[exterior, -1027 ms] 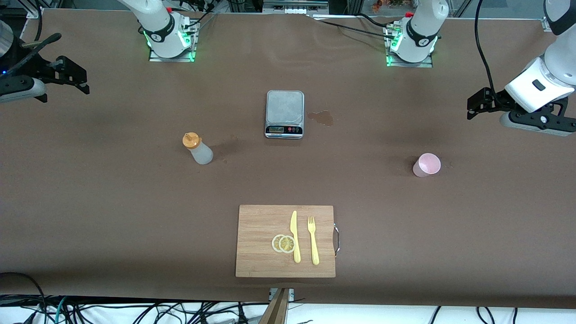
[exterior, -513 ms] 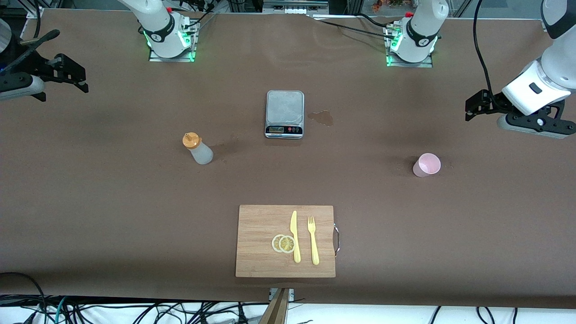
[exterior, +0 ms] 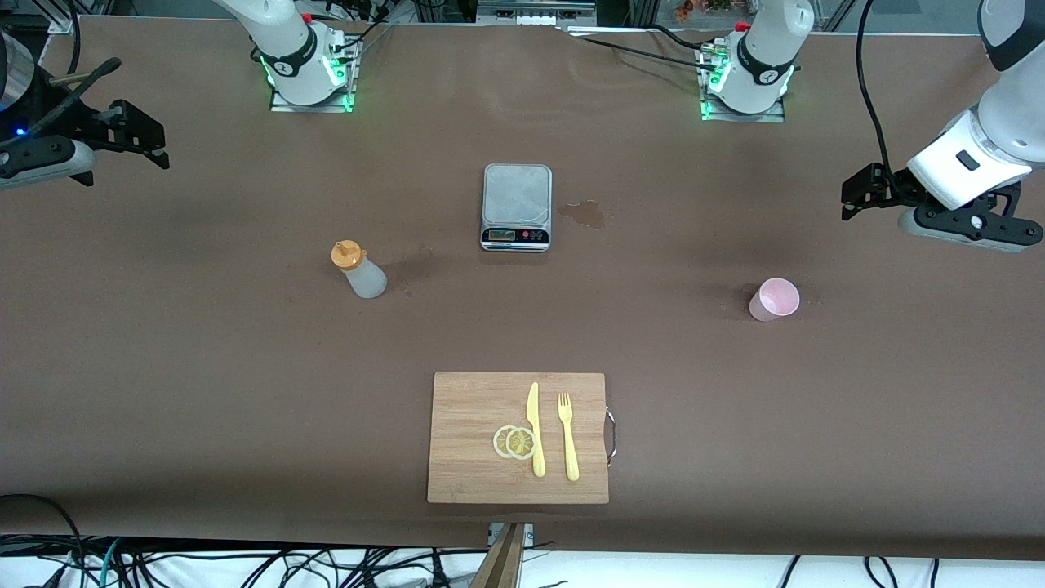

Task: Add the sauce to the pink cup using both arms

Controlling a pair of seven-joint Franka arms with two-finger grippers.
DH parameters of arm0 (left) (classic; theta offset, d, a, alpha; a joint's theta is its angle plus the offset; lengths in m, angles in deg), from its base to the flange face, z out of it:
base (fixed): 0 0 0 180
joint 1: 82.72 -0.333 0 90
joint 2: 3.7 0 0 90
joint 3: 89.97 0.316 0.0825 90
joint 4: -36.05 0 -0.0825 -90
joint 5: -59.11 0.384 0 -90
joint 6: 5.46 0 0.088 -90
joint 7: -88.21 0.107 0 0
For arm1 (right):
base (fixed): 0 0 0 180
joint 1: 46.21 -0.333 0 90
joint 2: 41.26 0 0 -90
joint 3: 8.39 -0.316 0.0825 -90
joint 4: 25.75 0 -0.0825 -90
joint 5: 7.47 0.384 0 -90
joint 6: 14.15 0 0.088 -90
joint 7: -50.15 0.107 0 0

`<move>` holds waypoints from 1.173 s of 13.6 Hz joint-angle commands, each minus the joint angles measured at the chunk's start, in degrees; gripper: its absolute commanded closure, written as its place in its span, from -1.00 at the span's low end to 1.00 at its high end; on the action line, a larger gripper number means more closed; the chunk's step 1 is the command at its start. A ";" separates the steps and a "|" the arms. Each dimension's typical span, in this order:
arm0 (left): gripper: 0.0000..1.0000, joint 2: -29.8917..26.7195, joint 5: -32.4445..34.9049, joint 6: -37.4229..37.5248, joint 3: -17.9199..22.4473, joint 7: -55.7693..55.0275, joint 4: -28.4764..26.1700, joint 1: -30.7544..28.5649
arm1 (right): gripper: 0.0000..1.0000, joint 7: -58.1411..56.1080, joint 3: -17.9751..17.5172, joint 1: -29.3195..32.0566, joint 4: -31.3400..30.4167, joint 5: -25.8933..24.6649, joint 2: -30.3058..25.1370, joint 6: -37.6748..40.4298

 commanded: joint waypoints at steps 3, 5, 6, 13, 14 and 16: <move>-1.00 0.83 -0.93 -0.13 0.32 -0.07 1.59 0.13 | -1.00 -2.07 0.50 0.51 0.48 0.34 -0.25 0.99; -1.00 0.83 -0.93 -0.13 0.32 -0.07 1.59 0.13 | -1.00 -2.07 0.24 0.42 0.66 0.34 -0.34 1.00; -1.00 0.83 -0.93 -0.13 0.32 -0.07 1.59 0.13 | -1.00 -2.07 0.15 0.42 0.66 0.43 -0.26 0.91; -1.00 1.36 -0.93 -0.31 0.32 -0.07 1.59 0.13 | -1.00 -2.07 -0.29 -0.02 0.66 0.43 -0.25 1.00; -1.00 1.53 -0.93 -0.31 0.32 -0.07 1.59 0.13 | -1.00 -2.07 -0.29 -0.02 0.66 0.34 -0.34 1.00; -1.00 1.62 -0.75 -0.31 0.32 -0.16 1.59 0.13 | -1.00 -2.07 -0.29 -0.02 0.66 0.34 -0.43 1.08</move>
